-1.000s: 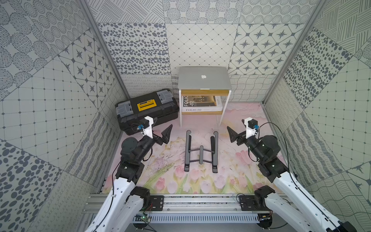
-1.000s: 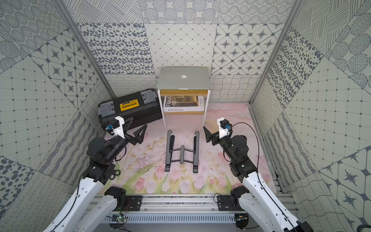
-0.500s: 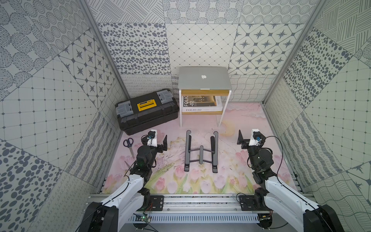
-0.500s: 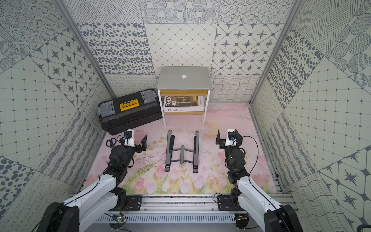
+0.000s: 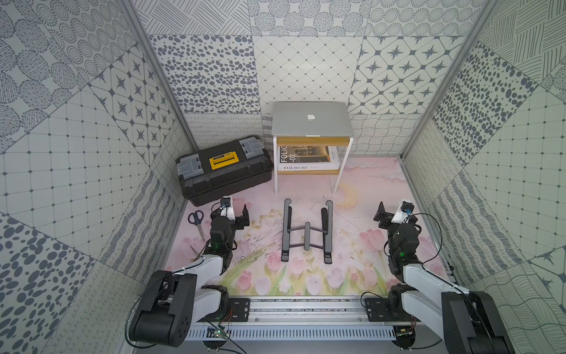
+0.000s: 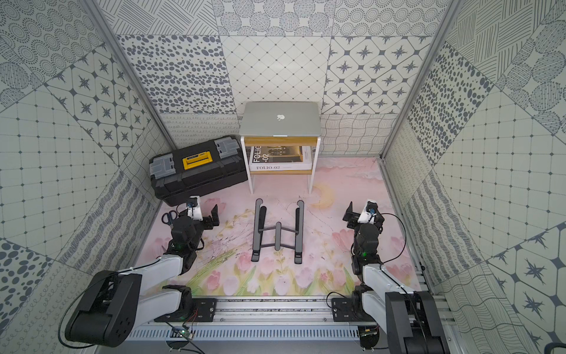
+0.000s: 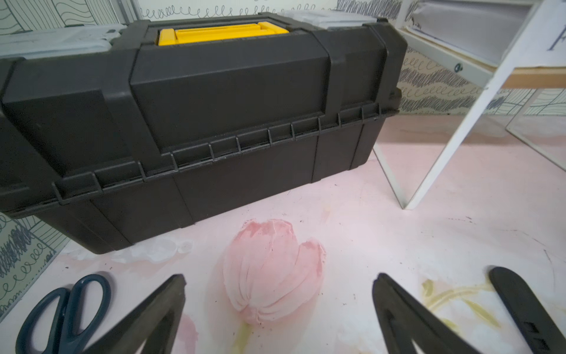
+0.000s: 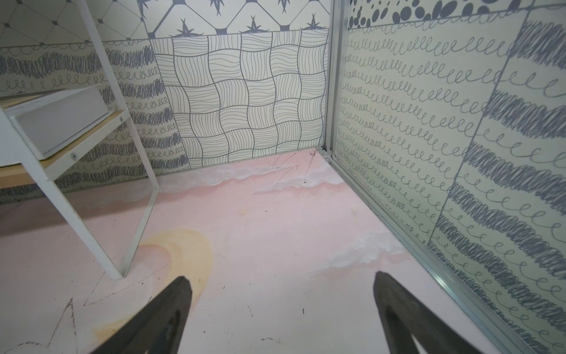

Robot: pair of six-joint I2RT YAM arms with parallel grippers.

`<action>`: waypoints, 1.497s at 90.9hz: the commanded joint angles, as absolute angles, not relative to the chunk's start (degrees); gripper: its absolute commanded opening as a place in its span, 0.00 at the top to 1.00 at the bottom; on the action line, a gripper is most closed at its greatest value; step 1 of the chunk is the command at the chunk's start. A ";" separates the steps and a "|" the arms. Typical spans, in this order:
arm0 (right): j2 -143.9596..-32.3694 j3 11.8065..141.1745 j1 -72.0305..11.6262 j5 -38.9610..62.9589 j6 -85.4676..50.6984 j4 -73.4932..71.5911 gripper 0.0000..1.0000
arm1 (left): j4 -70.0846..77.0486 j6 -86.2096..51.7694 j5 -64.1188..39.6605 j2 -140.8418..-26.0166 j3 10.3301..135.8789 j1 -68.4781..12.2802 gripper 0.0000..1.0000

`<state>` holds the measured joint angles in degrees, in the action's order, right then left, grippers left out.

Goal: Close the laptop lid and set it aside
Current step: Reset both arms

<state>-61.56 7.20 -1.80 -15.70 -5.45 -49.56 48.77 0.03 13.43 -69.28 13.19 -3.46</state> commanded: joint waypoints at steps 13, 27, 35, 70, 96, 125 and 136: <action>-71.61 6.48 -1.23 -6.40 -4.97 -63.24 0.03 | 51.43 -2.76 10.54 -66.45 11.69 -2.50 0.01; -78.89 6.06 -1.23 -4.02 -4.18 -72.11 0.03 | 51.34 -1.19 6.19 -67.96 10.67 -2.50 0.01; -83.49 5.63 -1.23 -3.56 -3.62 -78.45 0.03 | 55.84 -1.29 5.94 -70.79 9.59 -2.44 0.01; -93.00 9.74 -1.24 3.06 -1.41 -79.49 0.03 | 73.71 -2.41 0.64 -91.28 11.38 -1.82 0.02; -89.48 20.92 -1.86 -8.00 -4.70 -53.77 0.03 | 50.84 -3.26 2.58 -90.65 22.89 -1.71 0.02; -89.99 22.67 -2.75 -2.91 -1.63 -51.47 0.03 | 50.32 -3.38 2.56 -90.44 22.94 -1.72 0.02; -90.00 22.88 -2.74 -2.89 -1.64 -51.44 0.03 | 50.37 -3.42 2.57 -90.47 23.00 -1.67 0.01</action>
<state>-90.45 22.39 -2.59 -3.38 -2.28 -51.16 51.77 -3.27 3.70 -90.24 22.44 -2.09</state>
